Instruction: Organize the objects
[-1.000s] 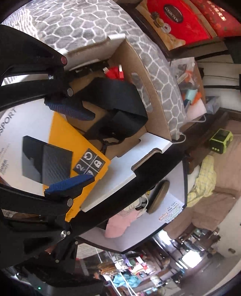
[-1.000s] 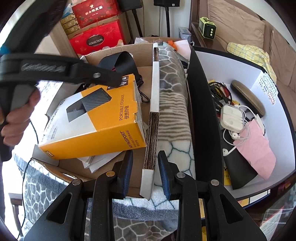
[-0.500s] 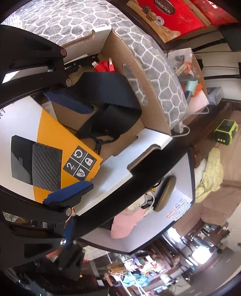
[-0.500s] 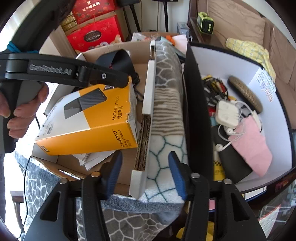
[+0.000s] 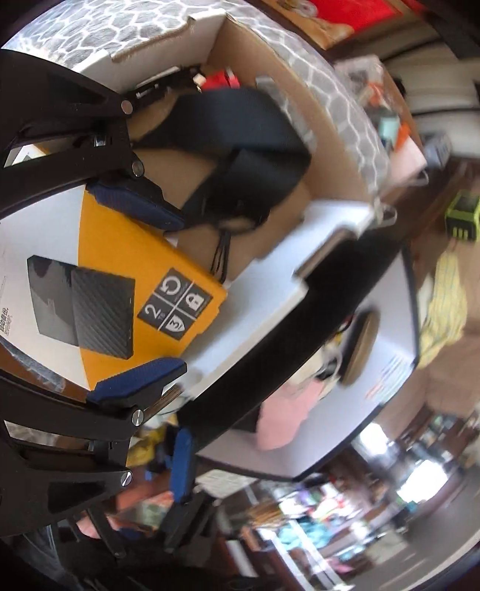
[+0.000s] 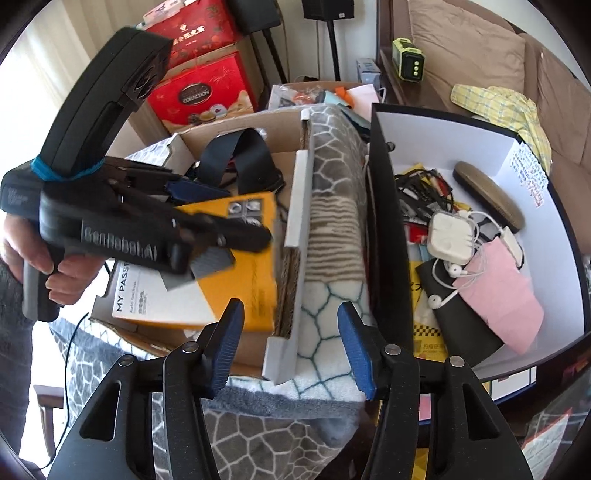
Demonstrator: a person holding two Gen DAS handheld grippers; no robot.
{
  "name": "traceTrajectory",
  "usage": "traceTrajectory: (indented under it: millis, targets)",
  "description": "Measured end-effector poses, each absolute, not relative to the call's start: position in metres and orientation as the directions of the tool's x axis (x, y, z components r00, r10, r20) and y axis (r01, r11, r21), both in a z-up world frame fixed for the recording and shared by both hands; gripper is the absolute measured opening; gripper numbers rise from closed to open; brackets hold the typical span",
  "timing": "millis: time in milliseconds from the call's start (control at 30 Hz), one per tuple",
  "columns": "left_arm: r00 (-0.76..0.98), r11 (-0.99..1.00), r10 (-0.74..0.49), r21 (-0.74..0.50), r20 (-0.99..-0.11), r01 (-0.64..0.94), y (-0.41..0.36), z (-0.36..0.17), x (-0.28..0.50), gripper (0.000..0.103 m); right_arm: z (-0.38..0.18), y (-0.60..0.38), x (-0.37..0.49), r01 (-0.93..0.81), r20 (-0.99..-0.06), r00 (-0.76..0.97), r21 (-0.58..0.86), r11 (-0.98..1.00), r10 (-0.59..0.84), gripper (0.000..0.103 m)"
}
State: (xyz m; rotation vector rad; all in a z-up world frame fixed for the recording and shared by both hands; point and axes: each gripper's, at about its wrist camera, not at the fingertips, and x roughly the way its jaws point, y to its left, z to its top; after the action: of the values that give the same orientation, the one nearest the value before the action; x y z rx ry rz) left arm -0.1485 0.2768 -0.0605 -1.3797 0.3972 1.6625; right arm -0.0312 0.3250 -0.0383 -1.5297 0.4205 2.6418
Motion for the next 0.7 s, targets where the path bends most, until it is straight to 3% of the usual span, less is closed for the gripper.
traceTrajectory:
  millis: [267, 433, 533, 700]
  targets:
    - [0.039, -0.493, 0.421, -0.264, -0.906, -0.829, 0.28, -0.059, -0.127, 0.065, -0.041, 0.319, -0.029, -0.186, -0.86, -0.503, 0.204, -0.961, -0.085, 0.055]
    - [-0.08, -0.602, 0.491, -0.271, -0.868, -0.751, 0.246, -0.035, -0.14, 0.072, -0.037, 0.318, -0.025, -0.18, -0.848, -0.523, 0.206, -0.962, -0.083, 0.055]
    - [-0.178, -0.647, 0.514, -0.243, -0.839, -0.723, 0.219, -0.019, -0.135, 0.085, -0.034, 0.313, -0.024, -0.178, -0.844, -0.532, 0.19, -0.966, -0.068, 0.055]
    - [-0.302, -0.723, 0.504, -0.204, -0.809, -0.661, 0.174, -0.001, -0.122, 0.086, -0.029, 0.301, -0.026, -0.169, -0.838, -0.544, 0.159, -0.973, -0.042, 0.055]
